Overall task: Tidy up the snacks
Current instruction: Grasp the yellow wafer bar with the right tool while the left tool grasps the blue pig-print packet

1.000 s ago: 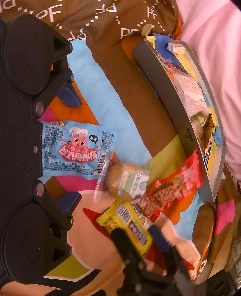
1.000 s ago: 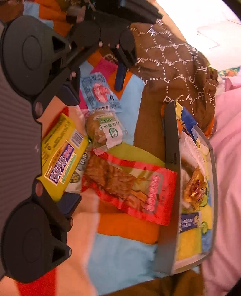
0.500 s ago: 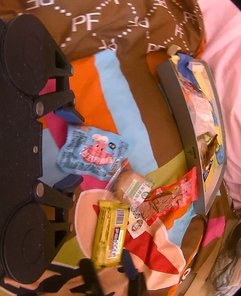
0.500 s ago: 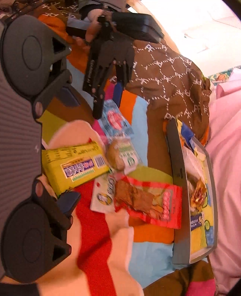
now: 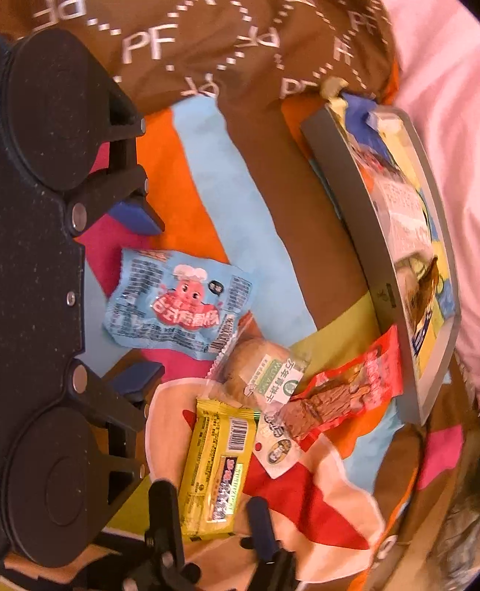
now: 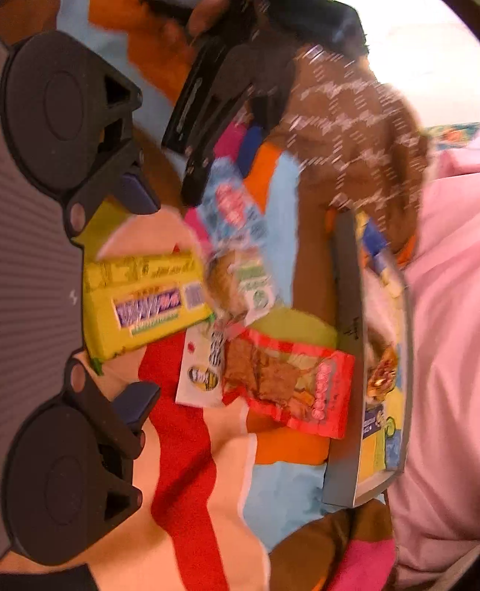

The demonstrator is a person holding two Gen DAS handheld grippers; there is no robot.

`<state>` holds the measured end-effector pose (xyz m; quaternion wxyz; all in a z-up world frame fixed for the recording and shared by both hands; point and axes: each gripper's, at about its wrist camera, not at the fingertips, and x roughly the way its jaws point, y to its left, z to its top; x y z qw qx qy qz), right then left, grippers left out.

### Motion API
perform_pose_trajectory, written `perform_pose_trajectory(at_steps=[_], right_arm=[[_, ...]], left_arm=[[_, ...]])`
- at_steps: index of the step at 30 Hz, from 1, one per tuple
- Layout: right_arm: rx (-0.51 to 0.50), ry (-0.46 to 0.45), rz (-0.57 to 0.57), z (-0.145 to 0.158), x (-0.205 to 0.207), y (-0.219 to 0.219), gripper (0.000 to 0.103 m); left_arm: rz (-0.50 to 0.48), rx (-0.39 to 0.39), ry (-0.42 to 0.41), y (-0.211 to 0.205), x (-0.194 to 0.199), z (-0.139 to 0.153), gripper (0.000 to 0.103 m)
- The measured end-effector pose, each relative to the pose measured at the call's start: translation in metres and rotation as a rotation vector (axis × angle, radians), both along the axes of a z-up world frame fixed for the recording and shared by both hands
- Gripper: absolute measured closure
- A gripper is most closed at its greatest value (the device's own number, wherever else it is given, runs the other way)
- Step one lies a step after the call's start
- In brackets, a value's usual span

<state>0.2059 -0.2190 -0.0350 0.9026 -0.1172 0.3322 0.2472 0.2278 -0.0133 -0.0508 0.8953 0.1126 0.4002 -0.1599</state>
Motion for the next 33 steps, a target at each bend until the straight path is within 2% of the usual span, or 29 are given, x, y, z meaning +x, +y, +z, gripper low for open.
perform_pose_trajectory(at_steps=[4,10,15,18,24,29,33], right_arm=[[-0.116,-0.067,0.018,-0.007,-0.006,0.015,0.007],[-0.165,-0.105,0.015,-0.012,-0.009,0.020,0.009],[-0.133,-0.085,0.016,-0.013,-0.005,0.016,0.019],[-0.130,-0.079,0.020,-0.013,-0.005,0.015,0.024],[-0.131,-0.068,0.020,-0.011,-0.007,0.017,0.039],[-0.123,-0.045,0.011,-0.007,-0.009,0.018,0.046],[-0.090,0.000,0.002,-0.003,-0.012,0.015,0.049]], left_arm=[[-0.027,0.073,-0.038,-0.012,0.004,-0.003,0.021],[-0.013,0.117,-0.083,-0.021,0.007,-0.006,0.021],[-0.058,0.166,-0.121,-0.030,0.001,-0.005,0.038],[-0.052,0.179,-0.110,-0.032,0.000,-0.003,0.040],[0.036,0.106,-0.027,-0.022,0.002,0.004,0.041],[0.174,-0.052,0.099,0.000,-0.009,0.007,0.041],[0.218,-0.124,0.151,0.010,-0.027,0.008,0.041]])
